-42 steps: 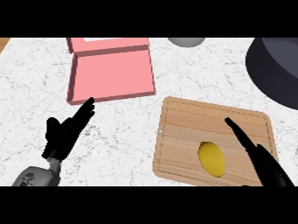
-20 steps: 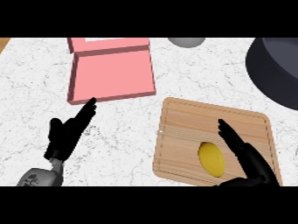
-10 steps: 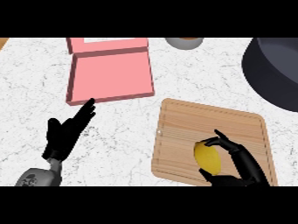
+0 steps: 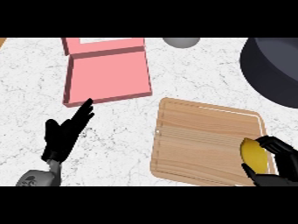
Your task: Pick the lemon from the cutting board and place it in the pot
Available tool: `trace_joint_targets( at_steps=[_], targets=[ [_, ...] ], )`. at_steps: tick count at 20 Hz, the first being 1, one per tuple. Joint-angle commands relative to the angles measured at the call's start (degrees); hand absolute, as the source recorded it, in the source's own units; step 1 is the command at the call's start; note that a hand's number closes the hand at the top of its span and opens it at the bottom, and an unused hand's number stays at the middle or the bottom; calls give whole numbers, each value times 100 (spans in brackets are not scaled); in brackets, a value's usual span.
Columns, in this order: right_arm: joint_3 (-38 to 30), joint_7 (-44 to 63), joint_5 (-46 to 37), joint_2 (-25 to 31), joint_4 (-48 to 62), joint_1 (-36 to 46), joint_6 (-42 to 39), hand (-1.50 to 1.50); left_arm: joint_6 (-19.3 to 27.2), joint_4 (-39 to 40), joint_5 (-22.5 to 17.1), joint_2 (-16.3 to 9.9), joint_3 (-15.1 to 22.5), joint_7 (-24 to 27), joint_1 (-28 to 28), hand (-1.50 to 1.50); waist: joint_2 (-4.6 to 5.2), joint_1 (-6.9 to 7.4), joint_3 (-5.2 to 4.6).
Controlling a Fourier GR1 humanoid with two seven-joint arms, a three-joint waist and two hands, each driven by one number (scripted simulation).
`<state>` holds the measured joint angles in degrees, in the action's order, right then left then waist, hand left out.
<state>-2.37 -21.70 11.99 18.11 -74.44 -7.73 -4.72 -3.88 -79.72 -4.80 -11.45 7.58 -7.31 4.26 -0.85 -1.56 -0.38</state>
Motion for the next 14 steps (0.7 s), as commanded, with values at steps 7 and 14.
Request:
trace_joint_targets(
  at_steps=[7, 14],
  targets=[
    [-2504, -865, 574, 1671, 2365, 126, 346, 150, -117, -69, -27, -58, 6, -113, -79, 0, 111, 188, 61],
    [-2542, -1067, 233, 2058, 2929, 580, 528, 150, -249, 81, 32, -5, -106, -67, -49, 0, 87, 160, 39]
  ],
)
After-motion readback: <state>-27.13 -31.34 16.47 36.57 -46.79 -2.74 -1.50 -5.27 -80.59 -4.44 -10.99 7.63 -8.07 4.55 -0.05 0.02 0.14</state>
